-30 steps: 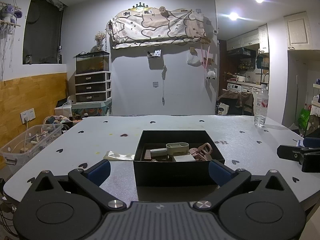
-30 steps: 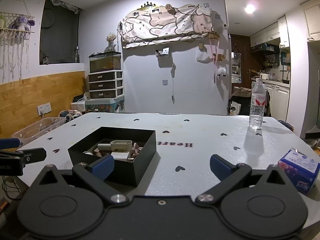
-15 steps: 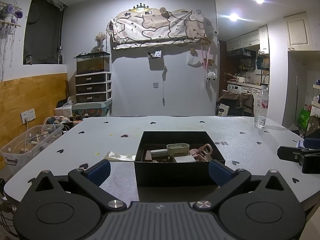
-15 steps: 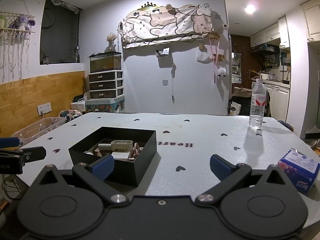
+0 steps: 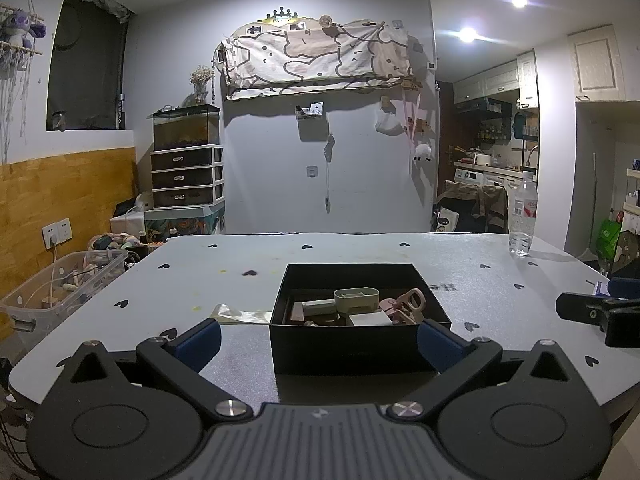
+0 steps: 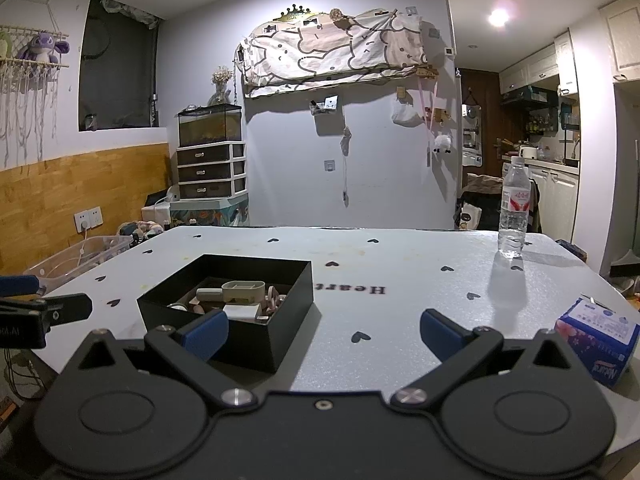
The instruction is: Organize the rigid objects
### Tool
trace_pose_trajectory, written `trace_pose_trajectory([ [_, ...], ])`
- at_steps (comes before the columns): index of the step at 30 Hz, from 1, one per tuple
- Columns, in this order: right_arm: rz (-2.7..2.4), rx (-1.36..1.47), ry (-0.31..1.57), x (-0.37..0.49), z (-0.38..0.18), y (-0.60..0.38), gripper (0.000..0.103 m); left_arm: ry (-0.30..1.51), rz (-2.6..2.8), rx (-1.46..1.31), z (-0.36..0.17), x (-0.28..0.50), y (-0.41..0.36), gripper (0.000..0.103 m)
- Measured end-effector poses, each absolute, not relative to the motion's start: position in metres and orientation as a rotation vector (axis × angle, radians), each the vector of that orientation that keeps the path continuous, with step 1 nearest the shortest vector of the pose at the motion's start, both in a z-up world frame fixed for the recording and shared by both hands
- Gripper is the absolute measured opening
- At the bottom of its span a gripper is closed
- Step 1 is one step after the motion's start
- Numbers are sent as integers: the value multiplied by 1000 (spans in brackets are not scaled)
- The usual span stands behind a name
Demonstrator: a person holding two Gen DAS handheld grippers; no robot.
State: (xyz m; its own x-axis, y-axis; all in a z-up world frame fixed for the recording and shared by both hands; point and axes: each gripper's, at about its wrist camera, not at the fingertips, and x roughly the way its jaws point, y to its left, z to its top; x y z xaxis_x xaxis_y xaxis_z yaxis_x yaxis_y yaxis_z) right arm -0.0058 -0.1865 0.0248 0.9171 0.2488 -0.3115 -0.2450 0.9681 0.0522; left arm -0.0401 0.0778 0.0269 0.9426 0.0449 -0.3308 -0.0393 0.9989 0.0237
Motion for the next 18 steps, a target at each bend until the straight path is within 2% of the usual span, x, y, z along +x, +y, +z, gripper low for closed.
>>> trace_pose_trajectory([
  [18, 252, 15, 320, -6, 25, -188, 103, 337, 43, 17, 27, -40, 78, 103],
])
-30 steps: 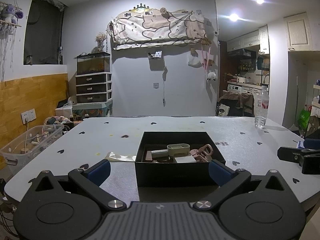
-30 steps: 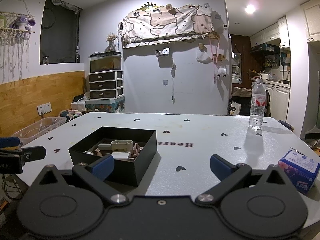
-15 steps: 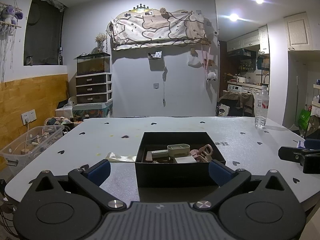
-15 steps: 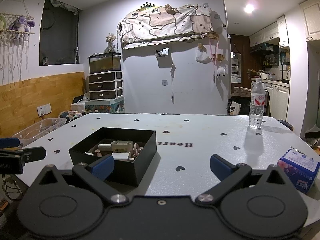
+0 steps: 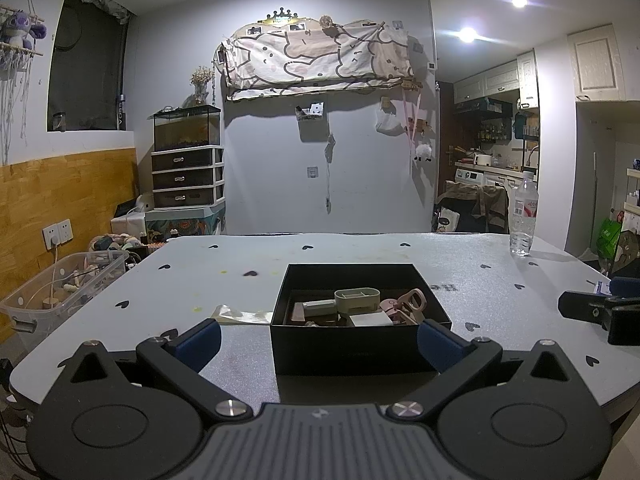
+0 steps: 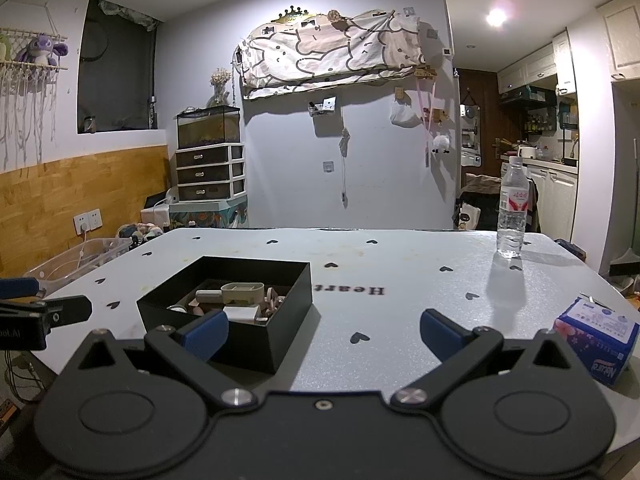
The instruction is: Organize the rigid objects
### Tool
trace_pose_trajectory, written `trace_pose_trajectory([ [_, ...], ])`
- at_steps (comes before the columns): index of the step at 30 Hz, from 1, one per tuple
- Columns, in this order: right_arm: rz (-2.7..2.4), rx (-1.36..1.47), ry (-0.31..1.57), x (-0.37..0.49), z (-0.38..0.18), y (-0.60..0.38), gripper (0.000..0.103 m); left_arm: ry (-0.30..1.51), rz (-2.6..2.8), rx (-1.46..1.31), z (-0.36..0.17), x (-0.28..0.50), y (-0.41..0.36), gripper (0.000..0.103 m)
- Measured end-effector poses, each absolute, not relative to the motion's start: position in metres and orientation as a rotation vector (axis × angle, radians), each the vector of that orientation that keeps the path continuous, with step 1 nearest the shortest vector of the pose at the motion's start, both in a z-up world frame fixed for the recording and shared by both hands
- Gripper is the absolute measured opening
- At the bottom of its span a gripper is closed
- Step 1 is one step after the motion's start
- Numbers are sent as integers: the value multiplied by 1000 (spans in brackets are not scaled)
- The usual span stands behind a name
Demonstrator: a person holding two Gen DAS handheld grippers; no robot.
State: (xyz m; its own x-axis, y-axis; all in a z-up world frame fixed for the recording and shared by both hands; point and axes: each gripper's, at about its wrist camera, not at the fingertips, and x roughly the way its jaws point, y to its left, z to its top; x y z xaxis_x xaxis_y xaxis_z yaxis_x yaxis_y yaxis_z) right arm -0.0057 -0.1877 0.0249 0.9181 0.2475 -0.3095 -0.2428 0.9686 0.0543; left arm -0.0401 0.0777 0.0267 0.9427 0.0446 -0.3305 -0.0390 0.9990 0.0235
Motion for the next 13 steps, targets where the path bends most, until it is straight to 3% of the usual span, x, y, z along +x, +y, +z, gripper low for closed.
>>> trace_pose_trajectory([
  [13, 252, 15, 319, -6, 25, -188, 103, 338, 45, 17, 27, -40, 77, 103],
])
